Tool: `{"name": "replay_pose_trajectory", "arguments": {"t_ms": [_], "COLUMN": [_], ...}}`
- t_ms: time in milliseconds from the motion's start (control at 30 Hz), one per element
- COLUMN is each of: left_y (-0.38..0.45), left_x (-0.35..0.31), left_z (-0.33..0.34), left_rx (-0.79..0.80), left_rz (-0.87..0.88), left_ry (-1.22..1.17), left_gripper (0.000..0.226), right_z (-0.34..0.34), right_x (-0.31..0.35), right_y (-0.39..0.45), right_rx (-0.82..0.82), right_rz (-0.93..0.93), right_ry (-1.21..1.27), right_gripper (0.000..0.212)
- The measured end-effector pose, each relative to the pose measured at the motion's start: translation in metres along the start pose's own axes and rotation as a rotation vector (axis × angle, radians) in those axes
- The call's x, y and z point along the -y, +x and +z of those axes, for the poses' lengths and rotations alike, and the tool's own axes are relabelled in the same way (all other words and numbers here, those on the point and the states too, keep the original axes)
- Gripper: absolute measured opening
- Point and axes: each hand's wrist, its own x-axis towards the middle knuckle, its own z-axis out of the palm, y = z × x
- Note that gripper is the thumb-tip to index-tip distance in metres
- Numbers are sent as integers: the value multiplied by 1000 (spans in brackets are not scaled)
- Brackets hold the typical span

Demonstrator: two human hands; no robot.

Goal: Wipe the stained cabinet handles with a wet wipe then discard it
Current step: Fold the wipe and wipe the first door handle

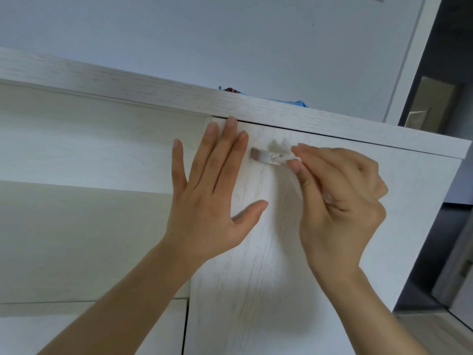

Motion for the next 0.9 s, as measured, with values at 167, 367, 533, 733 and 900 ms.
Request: {"name": "replay_pose_trajectory", "arguments": {"t_ms": [167, 367, 533, 733, 900], "left_y": [1, 1, 0, -1, -1], "left_x": [7, 8, 6, 5, 6], "left_z": [-5, -2, -3, -4, -4], "left_rx": [48, 38, 43, 40, 32], "left_rz": [37, 36, 33, 10, 16], "left_ry": [-41, -45, -26, 14, 33], "left_gripper": [80, 80, 80, 79, 79], "right_z": [5, 9, 11, 11, 15], "right_x": [3, 6, 13, 18, 14], "right_y": [1, 4, 4, -3, 0], "right_rx": [58, 34, 46, 0, 7], "right_rz": [-72, -42, 11, -9, -36], "right_ry": [-8, -14, 2, -3, -24], "right_gripper": [12, 8, 9, 8, 8]}}
